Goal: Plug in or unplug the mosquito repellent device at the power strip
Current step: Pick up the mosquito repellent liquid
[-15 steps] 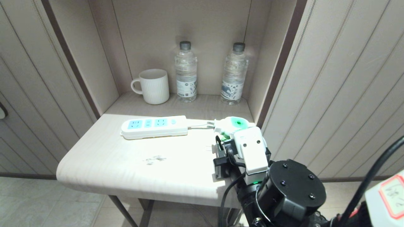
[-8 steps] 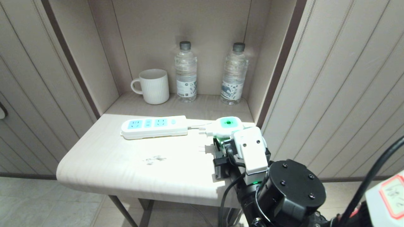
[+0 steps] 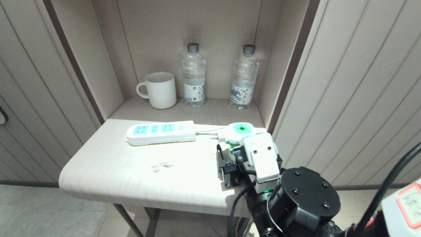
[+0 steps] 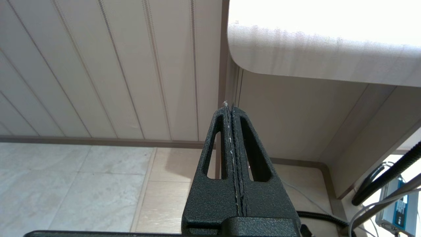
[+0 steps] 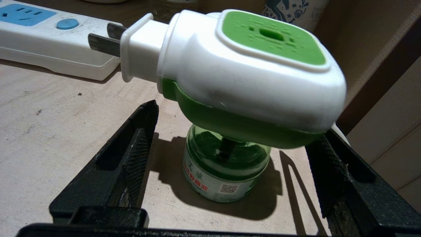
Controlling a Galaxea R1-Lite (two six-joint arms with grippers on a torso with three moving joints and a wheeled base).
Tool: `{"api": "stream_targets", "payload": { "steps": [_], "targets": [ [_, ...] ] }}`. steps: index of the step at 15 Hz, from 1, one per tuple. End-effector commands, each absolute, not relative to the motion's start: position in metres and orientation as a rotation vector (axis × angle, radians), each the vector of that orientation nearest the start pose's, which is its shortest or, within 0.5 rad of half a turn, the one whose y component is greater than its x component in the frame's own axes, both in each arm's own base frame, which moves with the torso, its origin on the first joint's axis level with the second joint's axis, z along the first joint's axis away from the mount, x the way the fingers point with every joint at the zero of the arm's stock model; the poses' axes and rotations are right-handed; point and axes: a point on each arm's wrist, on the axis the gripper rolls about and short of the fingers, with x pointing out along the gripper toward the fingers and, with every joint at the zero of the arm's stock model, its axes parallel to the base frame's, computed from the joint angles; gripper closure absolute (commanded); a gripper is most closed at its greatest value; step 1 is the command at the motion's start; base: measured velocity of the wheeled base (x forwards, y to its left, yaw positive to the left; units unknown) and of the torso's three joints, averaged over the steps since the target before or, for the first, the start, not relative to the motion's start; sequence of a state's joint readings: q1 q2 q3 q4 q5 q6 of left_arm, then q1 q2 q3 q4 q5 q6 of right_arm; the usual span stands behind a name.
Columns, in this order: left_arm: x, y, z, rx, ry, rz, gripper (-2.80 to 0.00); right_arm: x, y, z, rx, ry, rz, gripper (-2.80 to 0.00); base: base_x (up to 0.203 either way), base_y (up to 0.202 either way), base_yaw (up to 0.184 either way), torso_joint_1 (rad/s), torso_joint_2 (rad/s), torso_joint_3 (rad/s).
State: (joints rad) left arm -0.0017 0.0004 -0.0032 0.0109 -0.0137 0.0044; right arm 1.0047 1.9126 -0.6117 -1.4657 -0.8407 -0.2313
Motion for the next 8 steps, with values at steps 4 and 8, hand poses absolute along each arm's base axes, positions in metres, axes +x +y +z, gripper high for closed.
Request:
{"api": "stream_targets", "payload": {
  "steps": [4, 8],
  "targets": [
    [-0.023, 0.000, 0.075, 0.005, 0.009, -0.015, 0.00, 0.176, 0.247, 0.160, -0.088, -0.138, 0.149, -2.80, 0.000, 0.000, 0.000, 0.000, 0.00, 0.000],
    [-0.023, 0.000, 0.075, 0.005, 0.009, -0.015, 0.00, 0.172, 0.243, 0.175, -0.055, -0.172, 0.181, -2.80, 0.000, 0.000, 0.000, 0.000, 0.00, 0.000]
  ]
}}
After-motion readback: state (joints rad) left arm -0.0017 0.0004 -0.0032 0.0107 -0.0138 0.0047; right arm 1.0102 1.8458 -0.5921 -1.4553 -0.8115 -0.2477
